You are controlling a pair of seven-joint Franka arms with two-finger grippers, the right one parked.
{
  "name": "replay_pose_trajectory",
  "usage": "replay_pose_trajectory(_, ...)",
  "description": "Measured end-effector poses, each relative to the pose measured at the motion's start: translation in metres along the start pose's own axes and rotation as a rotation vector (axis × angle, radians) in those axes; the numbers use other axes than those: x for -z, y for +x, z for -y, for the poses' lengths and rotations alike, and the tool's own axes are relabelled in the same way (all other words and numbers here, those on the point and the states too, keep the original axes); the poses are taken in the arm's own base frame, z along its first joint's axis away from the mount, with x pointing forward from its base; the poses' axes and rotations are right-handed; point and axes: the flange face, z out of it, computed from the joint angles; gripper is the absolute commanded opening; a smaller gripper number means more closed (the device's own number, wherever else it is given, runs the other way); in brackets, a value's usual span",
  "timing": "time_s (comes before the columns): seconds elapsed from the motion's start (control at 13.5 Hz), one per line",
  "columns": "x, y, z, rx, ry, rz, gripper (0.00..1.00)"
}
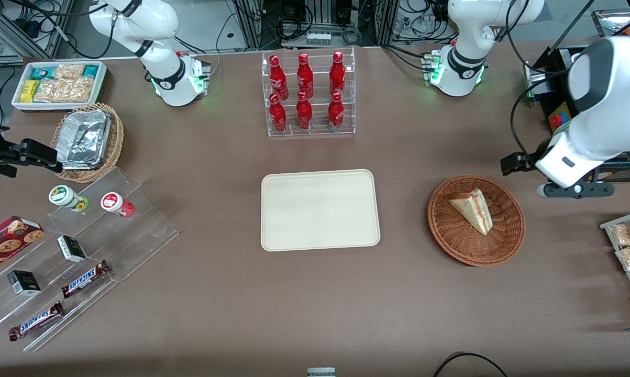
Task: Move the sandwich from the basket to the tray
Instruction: 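Move the left gripper over the wicker basket toward the sandwich, then lower the open left gripper around the wrapped sandwich in the basket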
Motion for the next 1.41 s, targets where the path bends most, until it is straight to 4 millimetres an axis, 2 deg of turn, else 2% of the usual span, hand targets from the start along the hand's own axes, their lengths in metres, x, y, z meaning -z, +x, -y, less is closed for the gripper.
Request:
replay_pose_trajectory(0.22, -0.045, 0.000, -0.001, 0.053, -0.003, -0.024, 1.00)
replay_pose_trajectory(0.37, -0.066, -0.001, -0.001, 0.101, -0.006, -0.043, 1.00)
replay_pose_trajectory(0.67, -0.105, -0.006, -0.006, 0.315, -0.021, -0.086, 1.00)
replay_pose_trajectory(0.96, -0.128, -0.002, -0.011, 0.540, -0.036, -0.101, 1.00)
replay_pose_trajectory(1.19, -0.139, 0.002, -0.013, 0.625, -0.040, -0.100, 1.00)
replay_pose_trajectory(1.41, -0.155, 0.003, -0.026, 0.644, -0.043, -0.106, 1.00)
